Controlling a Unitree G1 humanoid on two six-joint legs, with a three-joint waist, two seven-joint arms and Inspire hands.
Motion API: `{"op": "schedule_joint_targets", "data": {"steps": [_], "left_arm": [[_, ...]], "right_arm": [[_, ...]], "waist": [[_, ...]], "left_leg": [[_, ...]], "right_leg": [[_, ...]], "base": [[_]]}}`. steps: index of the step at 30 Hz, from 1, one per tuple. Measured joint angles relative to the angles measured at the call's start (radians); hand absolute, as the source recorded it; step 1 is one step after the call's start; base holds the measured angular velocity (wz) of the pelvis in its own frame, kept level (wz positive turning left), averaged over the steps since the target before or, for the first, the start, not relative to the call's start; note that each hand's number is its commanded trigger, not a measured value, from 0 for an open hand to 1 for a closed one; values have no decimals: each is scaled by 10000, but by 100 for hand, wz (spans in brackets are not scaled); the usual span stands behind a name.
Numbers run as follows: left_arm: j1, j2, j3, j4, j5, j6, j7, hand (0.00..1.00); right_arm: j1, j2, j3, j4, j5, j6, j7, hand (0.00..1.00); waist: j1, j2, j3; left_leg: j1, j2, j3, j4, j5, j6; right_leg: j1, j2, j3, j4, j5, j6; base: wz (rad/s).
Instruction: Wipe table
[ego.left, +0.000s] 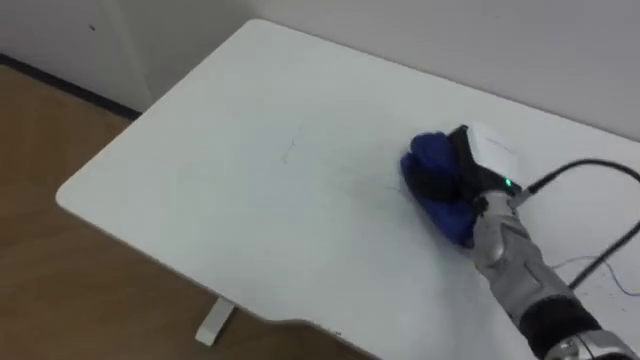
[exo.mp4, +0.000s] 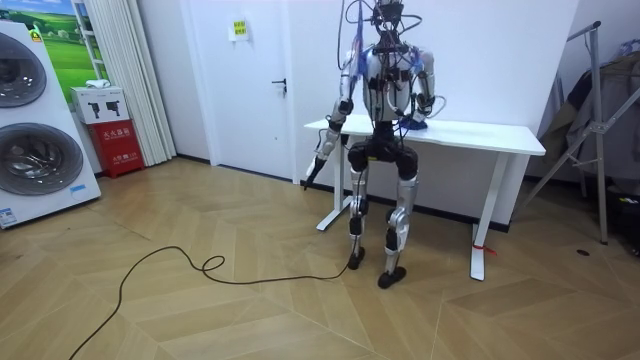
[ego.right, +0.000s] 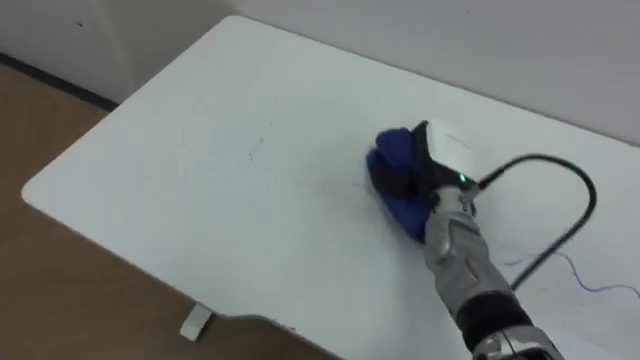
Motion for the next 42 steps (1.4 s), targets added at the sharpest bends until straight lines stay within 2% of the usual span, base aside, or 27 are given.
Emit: {"op": "schedule_joint_targets", "data": {"steps": [2,4,5,6,10,13,15,17,18,19,20,22,23,24,26,27,28,29,30,31,32,33,34,35,37,38,42], "left_arm": [[69,60,521,18,84,-24,11,0],[55,147,588,-70,87,-109,18,0],[-11,167,805,-99,307,-249,18,0],[-62,184,943,-102,455,-319,21,0],[-355,362,962,-651,449,-542,193,0],[-738,359,406,-648,409,-672,438,0],[-1037,335,46,-454,288,-816,479,0],[-1703,396,-335,487,344,-1027,625,0],[-1847,421,-342,734,337,-1069,621,0],[-2183,489,-369,1116,266,-1095,607,0],[-2425,558,-459,1358,284,-1118,584,0],[-2868,725,-849,1484,243,-1176,502,0],[-2933,865,-1046,1335,253,-1154,416,0],[-2883,946,-1121,1238,264,-1123,398,0],[-2743,1242,-1147,1201,256,-816,202,0],[-2672,1297,-1069,1187,262,-761,166,0],[-2422,1382,-750,1069,267,-655,127,0],[-2080,1470,-418,984,286,-624,33,0],[-1925,1516,-293,924,286,-621,-24,0],[-1500,1517,-99,771,262,-627,-23,0],[-1063,1409,-104,548,266,-645,-85,0],[-843,1335,-93,428,282,-636,-115,0],[-475,1123,-85,314,282,-636,-182,0],[-264,885,7,272,360,-654,-234,0],[-184,662,197,157,350,-800,-246,0],[-164,652,143,165,340,-955,-252,0],[-228,467,-153,152,239,-1060,-255,0]], "right_arm": [[987,-27,-1199,10,131,-529,-324,100],[1620,-68,-1864,46,457,-632,-634,100],[1990,-202,-2315,144,542,-741,-779,100],[2127,-280,-2559,249,552,-785,-825,100],[2873,-711,-3289,734,1148,-743,-1060,100],[2657,-657,-3307,689,1182,-223,-1115,100],[2146,-382,-3206,553,1149,648,-1156,100],[937,2,-2059,379,795,1955,-982,100],[510,142,-1525,244,619,2193,-788,100],[-497,423,-419,143,328,2280,-431,100],[-1622,763,452,132,-12,2236,-69,100],[-3065,904,1102,146,-604,1891,301,100],[-3732,888,1193,102,-819,1614,421,100],[-3978,870,1192,79,-933,1559,420,100],[-4138,537,1183,79,-994,1371,411,100],[-3925,412,1151,24,-997,1285,414,100],[-3334,296,860,-32,-1166,1090,414,100],[-2599,145,604,3,-1388,968,424,100],[-2180,49,447,0,-1508,934,431,100],[-1219,-256,64,121,-1687,843,433,100],[22,-681,-617,46,-1310,580,378,100],[624,-796,-969,-247,-1178,534,207,100],[1403,-1124,-1585,-422,-965,516,74,100],[1792,-1335,-2155,-400,-897,558,100,100],[1984,-1397,-2689,-346,-895,592,226,100],[1975,-1429,-2672,-347,-826,562,336,100],[1232,-1269,-1948,-526,-786,995,561,100]], "waist": [[-729,-25,-18],[-1069,-37,-106],[-1191,-82,-208],[-1228,-87,-227],[-1564,46,-290],[-1501,286,-280],[-1083,380,-251],[2,459,-236],[267,455,-231],[547,430,-207],[926,355,-103],[1449,205,130],[1577,63,75],[1586,2,58],[1560,-89,60],[1528,-122,52],[1388,-203,70],[1070,-219,76],[922,-281,81],[568,-260,34],[294,-109,-89],[106,-91,-141],[-307,-61,-178],[-576,-64,-159],[-971,9,-151],[-1028,110,-146],[-572,393,-122]], "left_leg": [[285,-168,-13,-87,-63,96],[462,-222,29,-107,-125,167],[482,-231,150,-105,-180,220],[489,-235,189,-91,-200,244],[483,-165,271,546,-668,435],[405,30,425,1202,-1044,584],[236,288,769,1425,-1120,614],[17,868,1493,1676,-1260,385],[-106,1039,1664,1779,-1310,304],[-413,1376,1788,1987,-1338,141],[-768,1607,1771,2155,-1339,-38],[-1316,1837,1472,2322,-1261,-258],[-1756,1922,1014,2378,-1141,-465],[-1921,1995,809,2379,-1084,-562],[-2148,2215,-46,2331,-822,-1084],[-2110,2270,-193,2286,-776,-1233],[-1891,2493,-377,2134,-700,-1550],[-1668,2887,-316,2067,-619,-1899],[-1590,3065,-207,2028,-550,-2079],[-1421,3436,-99,1893,-385,-2456],[-1291,3937,33,1582,-80,-2520],[-1275,4072,215,1394,113,-2242],[-1153,4073,829,1297,382,-2014],[-958,3973,1382,1321,376,-2014],[-934,3576,1506,1648,354,-1979],[-879,3400,1534,1794,265,-1841],[-425,2975,1601,1605,-171,-1617]], "right_leg": [[408,-141,-195,-2,-114,188],[564,-209,-236,22,-108,213],[548,-252,-195,48,-106,228],[539,-273,-163,82,-95,248],[519,-483,-182,883,-134,355],[364,-734,-199,1781,-153,384],[-390,-1050,198,3169,-227,367],[-1165,-1663,439,4385,-542,297],[-1315,-1793,490,4413,-578,347],[-1464,-1993,459,4063,-590,372],[-1518,-2172,534,3575,-562,410],[-1546,-2414,541,2749,-411,508],[-1546,-2407,546,2103,-138,561],[-1536,-2382,535,1800,26,577],[-1488,-2352,546,950,612,583],[-1454,-2305,542,746,775,602],[-1389,-2137,540,500,1071,605],[-1377,-1828,505,508,1294,583],[-1434,-1670,427,586,1520,547],[-1499,-1341,232,962,1084,1018],[-1551,-977,32,1405,501,626],[-1588,-897,-86,1523,257,505],[-1624,-857,-189,1747,37,429],[-1543,-823,-279,1753,-65,322],[-1441,-706,-291,1674,-192,142],[-1321,-452,-247,1489,-175,16],[-1422,-117,465,1440,-237,-178]], "base": [[39],[5],[-17],[-21],[-12],[-22],[-55],[-120],[-114],[-68],[-40],[26],[77],[107],[104],[87],[77],[72],[65],[52],[49],[38],[25],[16],[-1],[-14],[-61]]}}
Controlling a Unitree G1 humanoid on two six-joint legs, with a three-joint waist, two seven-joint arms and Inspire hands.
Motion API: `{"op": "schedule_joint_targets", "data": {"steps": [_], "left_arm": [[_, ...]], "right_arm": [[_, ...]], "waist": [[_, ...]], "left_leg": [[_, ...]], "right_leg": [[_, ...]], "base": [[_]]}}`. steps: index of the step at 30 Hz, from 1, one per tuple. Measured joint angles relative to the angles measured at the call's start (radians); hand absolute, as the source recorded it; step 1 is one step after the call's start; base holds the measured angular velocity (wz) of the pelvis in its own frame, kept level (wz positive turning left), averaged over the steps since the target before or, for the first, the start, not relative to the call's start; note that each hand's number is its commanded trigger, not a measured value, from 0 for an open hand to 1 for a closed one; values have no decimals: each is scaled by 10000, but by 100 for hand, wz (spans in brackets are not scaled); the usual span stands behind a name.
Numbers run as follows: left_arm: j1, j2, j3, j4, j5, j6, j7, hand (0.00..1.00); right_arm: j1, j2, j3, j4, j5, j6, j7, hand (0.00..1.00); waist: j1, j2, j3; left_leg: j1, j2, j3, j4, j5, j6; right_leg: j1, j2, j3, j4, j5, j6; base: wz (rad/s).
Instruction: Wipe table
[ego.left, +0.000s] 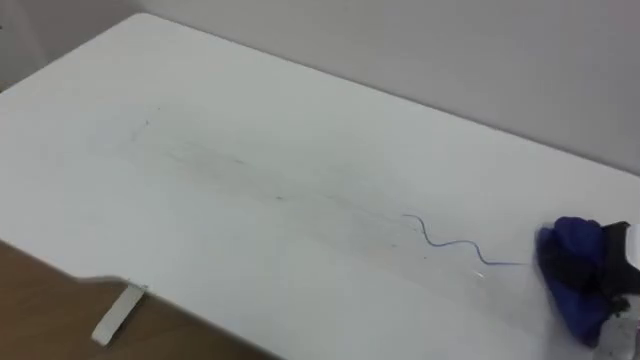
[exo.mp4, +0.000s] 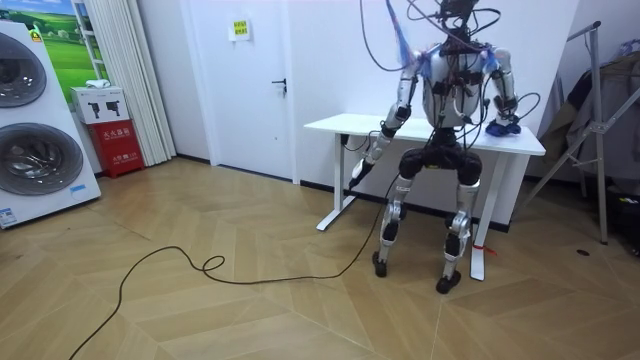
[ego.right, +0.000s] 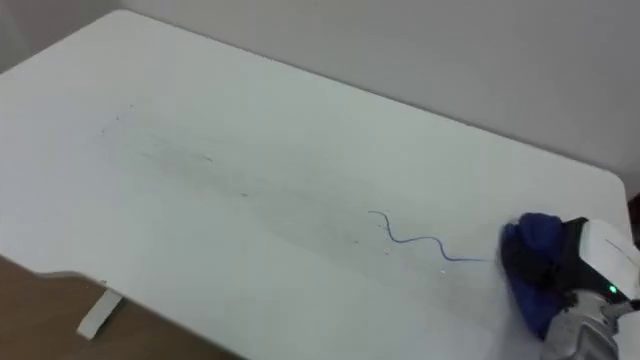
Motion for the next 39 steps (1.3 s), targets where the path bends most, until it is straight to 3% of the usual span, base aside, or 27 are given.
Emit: {"op": "schedule_joint_targets", "data": {"steps": [2,3,4,5,9,11,15,17,21,24,26,29,34,35,36,39], "left_arm": [[-49,-299,-37,-17,14,185,-29,0],[-147,-339,-37,-28,12,237,-27,0],[-304,-405,-46,-73,13,261,-18,0],[-336,-481,-66,-129,12,296,-13,0],[-455,-465,-47,-328,5,556,103,0],[-348,-423,-48,-484,-147,697,228,0],[-323,-410,49,-492,-374,819,275,0],[-343,-353,103,-732,-389,797,287,0],[-587,-297,-4,-810,-1246,690,340,0],[-913,-362,-216,-810,-1515,631,358,0],[-1197,-480,-228,-705,-1464,637,411,0],[-1261,-448,-262,-723,-1460,664,456,0],[-1141,-436,-321,-966,-1480,771,463,0],[-944,-402,-329,-971,-1476,794,489,0],[-830,-393,-329,-971,-1477,802,504,0],[-439,-377,-284,-1018,-1458,839,506,0]], "right_arm": [[-1162,222,775,-113,-284,500,251,100],[-1322,272,971,-242,-478,536,288,100],[-1620,369,1279,-441,-746,521,284,100],[-1871,554,1465,-540,-1008,408,287,100],[-1871,618,1684,-735,-1023,129,-71,100],[-1725,595,1617,-711,-910,81,-327,100],[-1058,606,1346,-793,-872,-252,-565,100],[-656,608,1033,-900,-862,-339,-656,100],[-611,644,1180,-888,-724,-257,-589,100],[-894,662,1560,-896,-855,162,-354,100],[-1170,677,2057,-1211,-916,709,-72,100],[-1888,878,3014,-1372,-1214,1066,408,100],[-2235,1191,3470,-1596,-1416,891,563,100],[-2200,1178,3469,-1498,-1278,805,441,100],[-2173,1172,3468,-1434,-1197,736,360,100],[-1368,1218,3089,-1084,-831,-62,-516,100]], "waist": [[447,95,23],[497,101,36],[548,120,157],[586,147,239],[622,5,180],[365,-128,134],[1,-171,106],[-85,-210,47],[-85,-191,29],[109,-182,30],[571,-233,31],[891,-330,62],[1329,-440,202],[1320,-465,192],[1299,-463,193],[775,-389,245]], "left_leg": [[77,-435,-71,-589,-6,15],[79,-456,-80,-740,2,3],[114,-529,-115,-993,122,-187],[103,-650,-182,-1169,156,-156],[-93,-999,-485,-1504,251,-2],[-126,-1170,-766,-1577,283,78],[227,-1362,-779,-1605,216,192],[376,-1453,-753,-1709,169,262],[613,-1475,-694,-1894,148,289],[713,-1467,-509,-1967,153,282],[721,-1411,-165,-2054,158,278],[743,-1338,-53,-2073,168,264],[666,-1339,-206,-2162,170,259],[690,-1347,-249,-2201,167,257],[698,-1347,-266,-2218,166,256],[797,-1424,-662,-2226,162,264]], "right_leg": [[-568,32,624,156,161,-183],[-675,64,703,154,205,-206],[-849,68,754,100,263,-150],[-861,39,771,-17,321,-48],[-819,-183,519,-253,518,67],[-575,-271,325,-485,578,212],[-29,-420,121,-782,602,435],[142,-496,75,-898,563,526],[268,-502,117,-940,585,562],[239,-486,340,-906,593,549],[21,-431,675,-884,685,489],[-82,-350,753,-921,745,463],[-64,-360,355,-988,761,491],[-32,-357,245,-1090,766,500],[14,-356,200,-1102,766,501],[448,-358,-153,-1352,783,541]], "base": [[-90],[-29],[-3],[3],[27],[45],[22],[6],[-5],[-22],[-42],[-19],[9],[16],[21],[41]]}}
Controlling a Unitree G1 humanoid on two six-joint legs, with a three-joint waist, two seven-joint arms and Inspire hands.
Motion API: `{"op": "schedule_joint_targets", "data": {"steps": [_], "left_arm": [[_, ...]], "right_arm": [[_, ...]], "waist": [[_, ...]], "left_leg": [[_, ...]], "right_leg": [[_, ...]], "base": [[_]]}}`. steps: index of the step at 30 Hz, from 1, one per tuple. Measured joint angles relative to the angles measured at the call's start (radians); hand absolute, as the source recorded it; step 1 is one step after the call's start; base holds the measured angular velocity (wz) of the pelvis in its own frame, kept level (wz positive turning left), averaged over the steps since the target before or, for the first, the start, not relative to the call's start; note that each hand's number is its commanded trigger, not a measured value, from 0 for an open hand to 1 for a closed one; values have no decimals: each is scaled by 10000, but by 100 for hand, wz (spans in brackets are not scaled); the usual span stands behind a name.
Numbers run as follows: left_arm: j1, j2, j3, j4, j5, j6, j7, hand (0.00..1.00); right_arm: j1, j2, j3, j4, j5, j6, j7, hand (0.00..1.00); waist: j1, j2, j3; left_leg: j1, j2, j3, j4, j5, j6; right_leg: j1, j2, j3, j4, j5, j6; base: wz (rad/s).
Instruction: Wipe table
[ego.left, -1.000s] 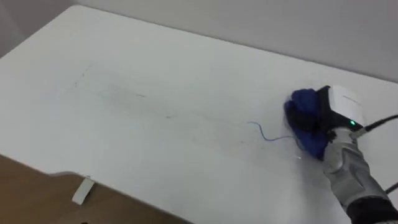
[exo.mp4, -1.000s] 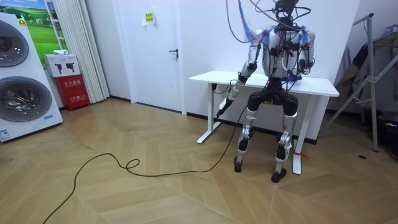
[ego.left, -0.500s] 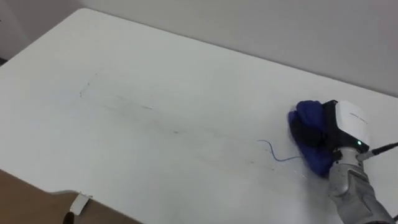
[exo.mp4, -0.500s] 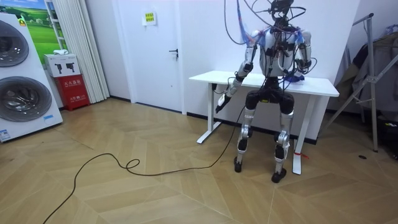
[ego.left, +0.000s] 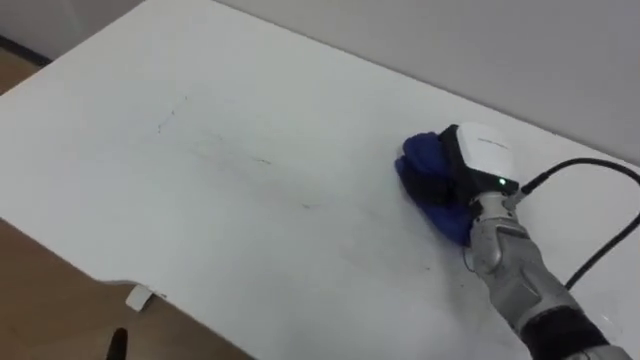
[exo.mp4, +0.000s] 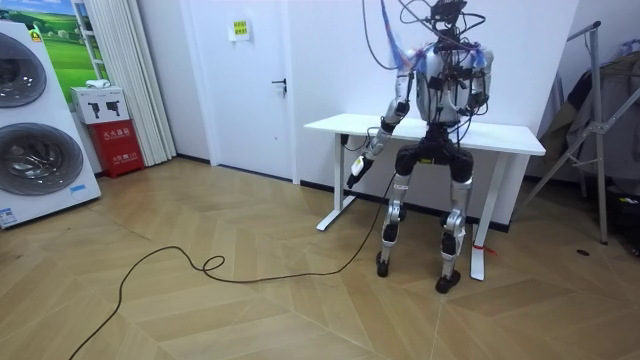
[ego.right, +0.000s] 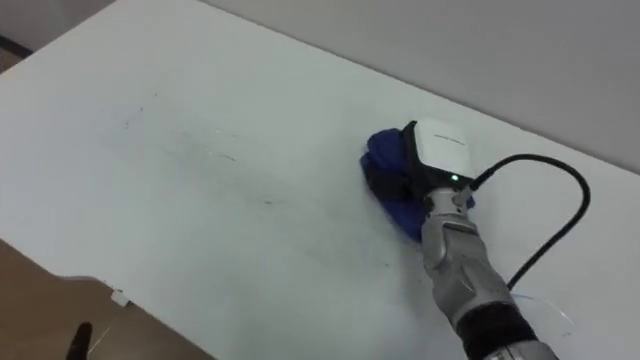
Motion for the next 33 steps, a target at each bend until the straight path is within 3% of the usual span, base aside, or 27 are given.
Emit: {"op": "schedule_joint_targets", "data": {"steps": [2,4,5,8,12,15,17,19,21,22,25,27,30,32,33], "left_arm": [[154,-17,315,5,135,-6,-3,0],[148,-11,560,-12,256,-8,-3,0],[148,1,598,-104,452,-10,-3,0],[26,-3,576,-285,444,-76,44,0],[-527,-91,361,-342,301,-200,58,0],[-749,-241,-105,-354,302,-232,78,0],[-873,-293,-284,-263,330,-116,89,0],[-864,-260,-403,-247,328,5,106,0],[-904,-224,-476,-86,337,41,118,0],[-883,-226,-500,-90,354,147,116,0],[-473,-132,-506,-91,321,385,129,0],[-170,-127,-490,-88,321,408,163,0],[-69,-122,-432,-49,528,401,175,0],[-102,-123,-161,-42,1338,391,178,0],[-138,-127,-31,-43,1584,383,187,0]], "right_arm": [[865,144,-723,86,38,-669,-660,100],[1446,143,-1198,164,112,-1053,-1128,100],[1885,144,-1534,170,238,-1166,-1397,100],[2510,139,-1999,268,676,-1192,-1866,100],[2153,143,-1795,666,1146,-1006,-1864,100],[1489,227,-1465,619,1139,-186,-1356,100],[589,333,-809,472,1098,685,-716,100],[-263,552,-22,473,1098,1119,-105,100],[-963,771,791,406,871,1167,421,100],[-1181,961,1176,267,503,1124,670,100],[-1216,1415,1784,227,205,844,743,100],[-963,1396,1744,251,92,430,436,100],[-58,1360,1415,316,61,-522,-561,100],[1058,1229,888,273,-20,-1316,-1797,100],[1384,1201,700,192,-33,-1433,-2116,100]], "waist": [[-397,8,-27],[-769,22,-39],[-961,60,-147],[-1232,252,-331],[-1251,404,-365],[-844,410,-354],[-334,322,-314],[-39,268,-262],[386,233,-174],[573,202,-82],[882,148,-62],[812,166,-51],[327,205,-42],[-123,199,-62],[-255,190,-70]], "left_leg": [[146,-55,-71,-4,-25,25],[246,-107,-110,-13,-33,39],[264,-129,-121,-14,-44,56],[440,-198,-81,-28,-65,91],[531,-193,-58,-34,-61,95],[504,-169,114,-42,-78,56],[333,-164,154,-66,-41,87],[208,-107,153,-41,-12,88],[146,-62,146,-42,22,82],[142,-63,93,-37,32,76],[33,-106,-140,-57,26,100],[67,-106,-189,-89,1,118],[171,-190,-188,-79,-17,139],[283,-375,-91,-79,-28,162],[284,-410,-94,-79,-27,164]], "right_leg": [[295,-17,-78,-156,5,64],[511,-26,-173,-303,32,119],[551,-53,-285,-298,37,146],[685,-134,-314,-265,30,178],[803,-144,-267,-208,36,178],[471,-148,42,-7,88,86],[68,-67,421,117,178,-51],[-88,2,487,109,211,-97],[-216,46,481,102,215,-113],[-224,57,448,67,214,-115],[-176,55,54,-89,232,-75],[-74,55,-87,-112,241,-61],[300,15,-218,-337,233,17],[528,-161,-339,-450,119,239],[545,-189,-338,-452,106,259]], "base": [[20],[8],[8],[-5],[-6],[-39],[-49],[-16],[2],[21],[25],[14],[31],[18],[0]]}}
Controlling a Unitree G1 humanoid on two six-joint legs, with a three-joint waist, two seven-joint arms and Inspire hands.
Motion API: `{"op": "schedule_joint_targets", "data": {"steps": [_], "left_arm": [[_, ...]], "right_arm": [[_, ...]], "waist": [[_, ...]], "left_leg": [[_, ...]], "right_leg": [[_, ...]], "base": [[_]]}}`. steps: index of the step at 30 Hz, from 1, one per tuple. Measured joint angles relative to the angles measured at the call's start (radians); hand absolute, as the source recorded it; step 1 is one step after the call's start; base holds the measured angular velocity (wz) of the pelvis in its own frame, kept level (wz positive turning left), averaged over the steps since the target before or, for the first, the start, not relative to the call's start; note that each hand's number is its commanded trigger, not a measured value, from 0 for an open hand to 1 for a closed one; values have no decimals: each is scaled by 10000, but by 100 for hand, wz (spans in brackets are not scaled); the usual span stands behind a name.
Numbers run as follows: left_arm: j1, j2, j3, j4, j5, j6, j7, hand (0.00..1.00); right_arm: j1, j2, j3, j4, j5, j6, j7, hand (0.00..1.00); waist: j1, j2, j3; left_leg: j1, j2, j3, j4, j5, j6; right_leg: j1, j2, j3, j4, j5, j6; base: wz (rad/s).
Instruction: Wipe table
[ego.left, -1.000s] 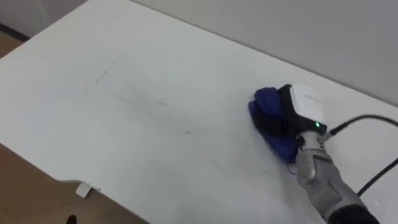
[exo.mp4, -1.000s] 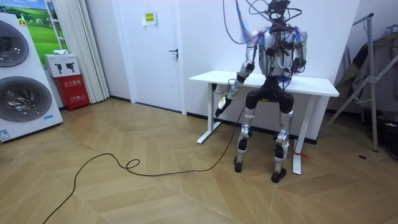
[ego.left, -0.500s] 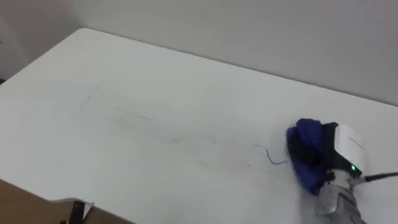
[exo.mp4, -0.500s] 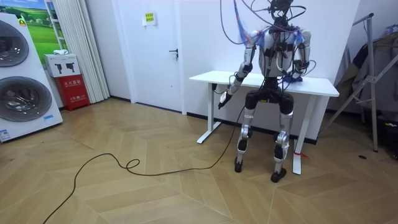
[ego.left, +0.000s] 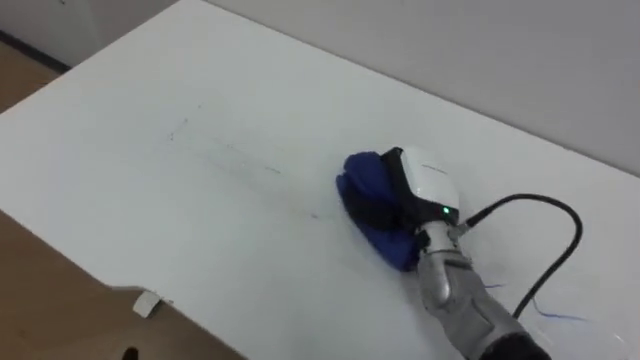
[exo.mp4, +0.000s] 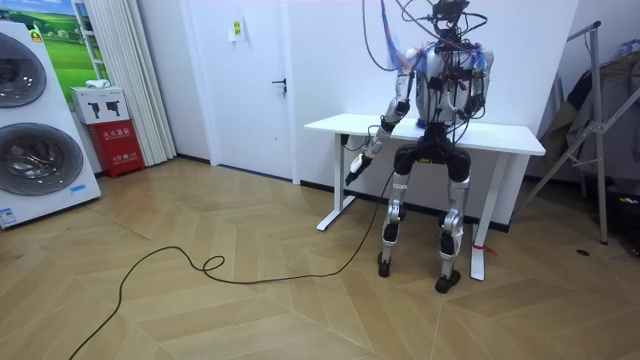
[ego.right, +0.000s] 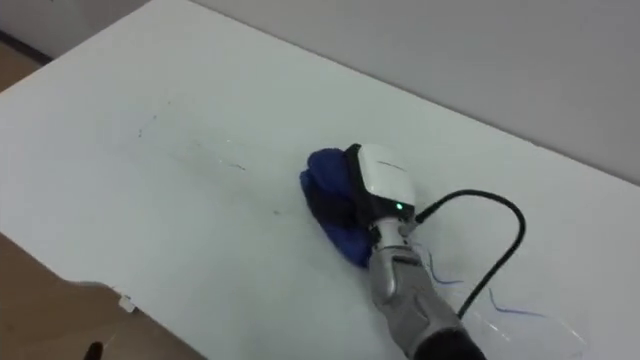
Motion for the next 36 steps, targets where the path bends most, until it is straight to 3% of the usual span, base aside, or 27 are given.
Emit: {"op": "schedule_joint_targets", "data": {"steps": [2,5,8,10,12,15,17,20,21,24,26,27,29,32,36], "left_arm": [[-239,47,603,65,458,-103,283,0],[-405,81,734,155,464,-310,577,0],[-592,-11,501,111,242,-597,581,0],[-668,-80,230,95,86,-665,590,0],[-670,-153,-29,138,-143,-652,594,0],[-718,-280,-357,412,-332,-578,607,0],[-747,-289,-477,573,-327,-368,607,0],[-796,-391,-540,480,-374,-134,587,0],[-773,-392,-543,470,-384,-129,576,0],[-317,-259,-537,223,-802,18,546,0],[40,-219,-446,-30,-1107,65,483,0],[107,-218,-425,-47,-1191,62,461,0],[497,-214,-164,21,-1179,-46,455,0],[665,-145,591,102,-1175,-263,470,0],[604,4,1307,80,-999,-474,552,0]], "right_arm": [[1270,-158,-688,-482,59,-93,-1164,100],[2060,-537,-1238,-450,275,-378,-1699,100],[2162,-759,-1383,-192,871,-482,-1791,100],[1784,-735,-1356,154,892,-476,-1780,100],[1444,-638,-1249,381,1400,-366,-1603,100],[330,-366,-1079,371,2014,704,-654,100],[-1207,-184,-529,367,1916,1737,556,100],[-2902,-52,-16,366,1390,1927,1488,100],[-3070,5,28,366,1288,1921,1595,100],[-3145,40,251,356,1135,1650,1927,100],[-2401,-89,-67,560,1111,1589,1926,100],[-2095,-74,-345,475,1278,1320,1838,100],[-1139,-76,-802,482,1199,507,1485,100],[-94,-149,-1847,501,933,-250,866,100],[1198,-485,-3266,572,1204,-768,61,100]], "waist": [[-380,-48,-35],[-852,-17,-120],[-854,134,-209],[-827,229,-260],[-682,282,-244],[-144,312,-223],[285,202,-216],[616,203,30],[737,189,28],[823,87,6],[692,87,6],[651,100,14],[63,124,18],[-614,131,14],[-1236,20,-92]], "left_leg": [[-1,-30,7,10,-11,28],[46,-32,8,45,-45,89],[18,-19,26,61,-54,102],[42,-15,27,73,-50,108],[101,18,74,65,-45,106],[33,35,67,39,-53,82],[-259,50,-40,64,-2,89],[-466,38,-159,27,138,92],[-496,26,-196,31,168,119],[-557,-33,-488,29,198,173],[-467,-57,-639,25,175,209],[-422,-65,-638,24,168,220],[-127,-165,-580,12,161,233],[142,-200,-436,1,41,282],[322,-221,-135,1,-58,310]], "right_leg": [[14,-34,17,4,-2,8],[104,-35,58,11,-1,8],[107,-30,104,48,24,-29],[110,-28,152,90,36,-45],[64,-28,229,226,38,-51],[-231,14,428,398,133,-200],[-727,85,592,516,229,-347],[-975,96,582,535,247,-383],[-997,98,580,520,246,-382],[-872,92,288,351,260,-323],[-675,83,152,351,270,-305],[-621,78,169,351,270,-304],[-226,-13,143,309,199,-195],[116,-24,152,153,119,-71],[224,-59,284,57,68,8]], "base": [[0],[0],[-4],[-4],[-15],[-38],[-33],[9],[20],[30],[31],[19],[17],[3],[-16]]}}
